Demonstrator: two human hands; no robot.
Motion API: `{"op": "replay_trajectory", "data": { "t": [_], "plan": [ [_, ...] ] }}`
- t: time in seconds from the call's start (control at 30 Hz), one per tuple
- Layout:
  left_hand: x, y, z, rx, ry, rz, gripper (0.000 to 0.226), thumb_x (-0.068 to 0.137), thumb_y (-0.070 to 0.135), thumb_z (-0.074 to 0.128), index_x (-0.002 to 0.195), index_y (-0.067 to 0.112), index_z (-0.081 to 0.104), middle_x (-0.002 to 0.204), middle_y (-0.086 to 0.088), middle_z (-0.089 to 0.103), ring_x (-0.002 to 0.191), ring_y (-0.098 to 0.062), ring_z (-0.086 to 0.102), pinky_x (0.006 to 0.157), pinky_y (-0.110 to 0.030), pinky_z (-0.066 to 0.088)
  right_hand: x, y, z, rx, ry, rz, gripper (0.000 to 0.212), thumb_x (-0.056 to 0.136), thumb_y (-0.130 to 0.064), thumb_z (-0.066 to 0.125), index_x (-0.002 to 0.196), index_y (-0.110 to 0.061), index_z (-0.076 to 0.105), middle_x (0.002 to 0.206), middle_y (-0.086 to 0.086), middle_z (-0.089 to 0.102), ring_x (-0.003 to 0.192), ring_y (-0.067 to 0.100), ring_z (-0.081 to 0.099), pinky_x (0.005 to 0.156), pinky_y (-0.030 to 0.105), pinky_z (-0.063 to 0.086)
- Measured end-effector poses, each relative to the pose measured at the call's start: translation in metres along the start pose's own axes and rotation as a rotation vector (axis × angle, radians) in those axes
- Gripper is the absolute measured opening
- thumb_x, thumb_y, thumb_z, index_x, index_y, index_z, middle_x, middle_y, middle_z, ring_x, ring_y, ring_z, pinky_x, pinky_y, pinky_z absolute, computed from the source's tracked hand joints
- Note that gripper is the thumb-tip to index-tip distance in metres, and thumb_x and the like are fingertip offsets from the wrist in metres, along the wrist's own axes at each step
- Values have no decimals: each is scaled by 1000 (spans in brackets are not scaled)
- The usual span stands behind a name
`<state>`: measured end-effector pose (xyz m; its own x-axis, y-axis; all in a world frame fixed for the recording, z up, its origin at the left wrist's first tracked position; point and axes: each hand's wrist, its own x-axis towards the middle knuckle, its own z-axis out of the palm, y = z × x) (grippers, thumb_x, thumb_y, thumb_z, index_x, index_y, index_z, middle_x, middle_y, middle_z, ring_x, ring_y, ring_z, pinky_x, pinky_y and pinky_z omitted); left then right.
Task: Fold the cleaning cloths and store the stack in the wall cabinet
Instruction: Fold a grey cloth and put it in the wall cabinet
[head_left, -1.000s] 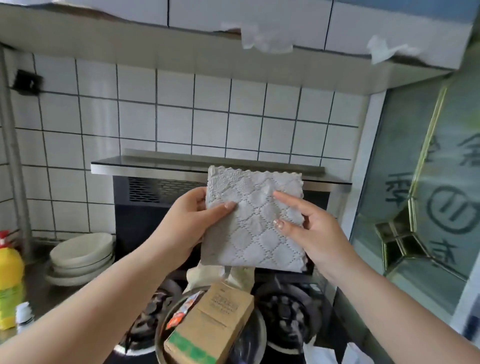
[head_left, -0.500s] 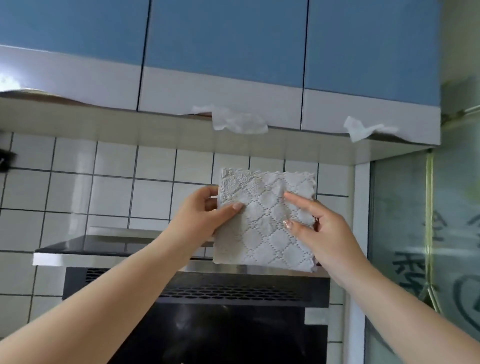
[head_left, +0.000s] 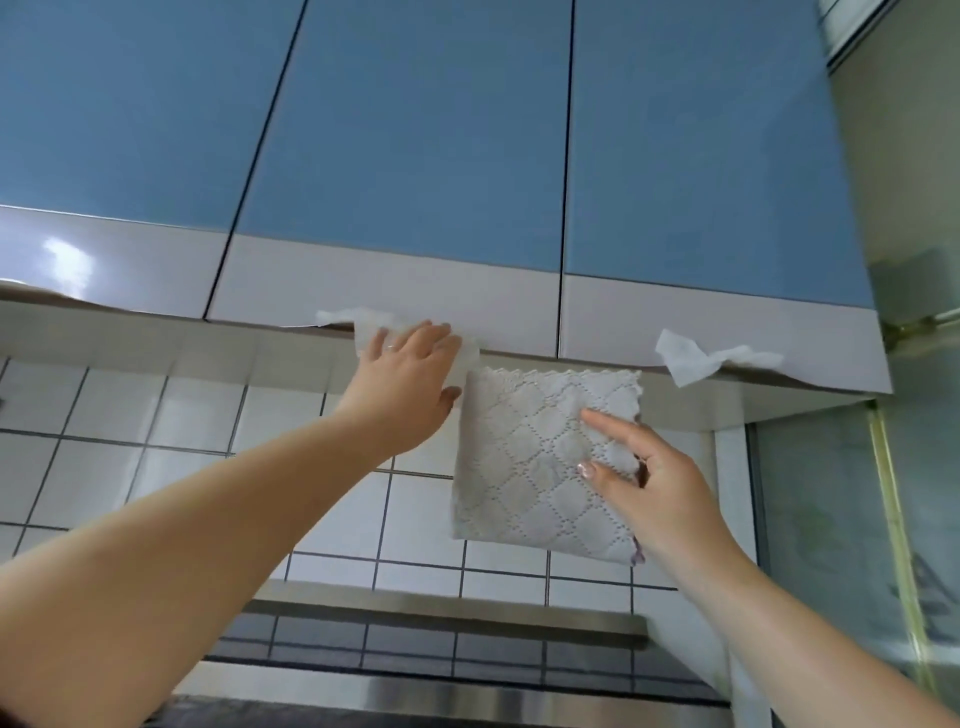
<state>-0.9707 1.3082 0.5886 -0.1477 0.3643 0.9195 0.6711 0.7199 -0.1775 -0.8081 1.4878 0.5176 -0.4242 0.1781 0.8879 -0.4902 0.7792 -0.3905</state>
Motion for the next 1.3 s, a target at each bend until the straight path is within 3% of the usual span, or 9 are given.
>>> {"op": "replay_trajectory", "data": {
  "t": [0.07,0.13,0.2,0.5,0.6,0.7,0.87,1.0,1.3],
  "plan": [
    [10,3,4,170,-28,3,59,92,38,47,144,19,26,152,-1,24,143,-21,17,115,-52,2,5,7,-5,24,4,-8,45,88,-14,65,111,-52,55,117,-32,52,62,-19,51,54,0,42],
    [16,7,3,240,11,-15,49,92,31,48,138,19,36,142,-4,35,136,-27,30,114,-53,2,9,13,-10,47,8,-15,45,87,-15,65,111,-52,56,113,-41,48,92,-15,57,72,2,44],
    [20,6,-1,270,39,-19,42,89,17,50,131,19,45,133,-5,42,128,-29,38,114,-53,5,11,13,-9,67,10,-9,44,87,-16,65,111,-51,56,109,-46,45,110,-2,56,71,-1,42],
    [24,-2,-21,147,170,-18,34,86,18,58,120,21,53,122,-2,51,117,-24,46,109,-38,19,6,10,9,122,2,22,42,89,-15,63,111,-49,56,120,-27,52,82,-11,62,46,14,47],
    [15,-7,-41,65,233,-32,33,87,28,60,118,23,53,121,1,52,116,-21,46,106,-36,20,5,4,18,112,-7,40,42,89,-15,64,111,-50,57,117,-32,50,85,14,65,58,26,53],
    [3,-15,-62,-36,306,-48,29,86,30,62,113,22,57,117,2,54,113,-20,48,105,-35,21,9,-9,28,138,22,10,43,87,-12,65,107,-48,58,113,-33,51,98,-2,59,66,-1,43],
    [-11,-28,-90,-158,408,-55,19,85,29,63,102,21,58,107,5,57,105,-19,51,99,-33,24,24,-38,51,154,77,30,37,88,-18,64,114,-45,59,115,-21,55,61,-5,59,39,15,46],
    [-19,-40,-107,-235,455,-51,20,85,40,62,92,21,57,96,9,56,94,-17,53,93,-31,26,37,-66,71,166,117,22,36,90,-17,62,117,-41,59,91,-10,56,38,-2,46,33,21,43],
    [-64,-102,-156,-614,653,-311,28,79,34,71,83,23,46,85,14,51,83,0,46,88,-31,37,54,-121,112,284,129,29,36,88,-19,64,105,-51,61,117,-10,61,77,20,67,40,26,46]
  ]
}}
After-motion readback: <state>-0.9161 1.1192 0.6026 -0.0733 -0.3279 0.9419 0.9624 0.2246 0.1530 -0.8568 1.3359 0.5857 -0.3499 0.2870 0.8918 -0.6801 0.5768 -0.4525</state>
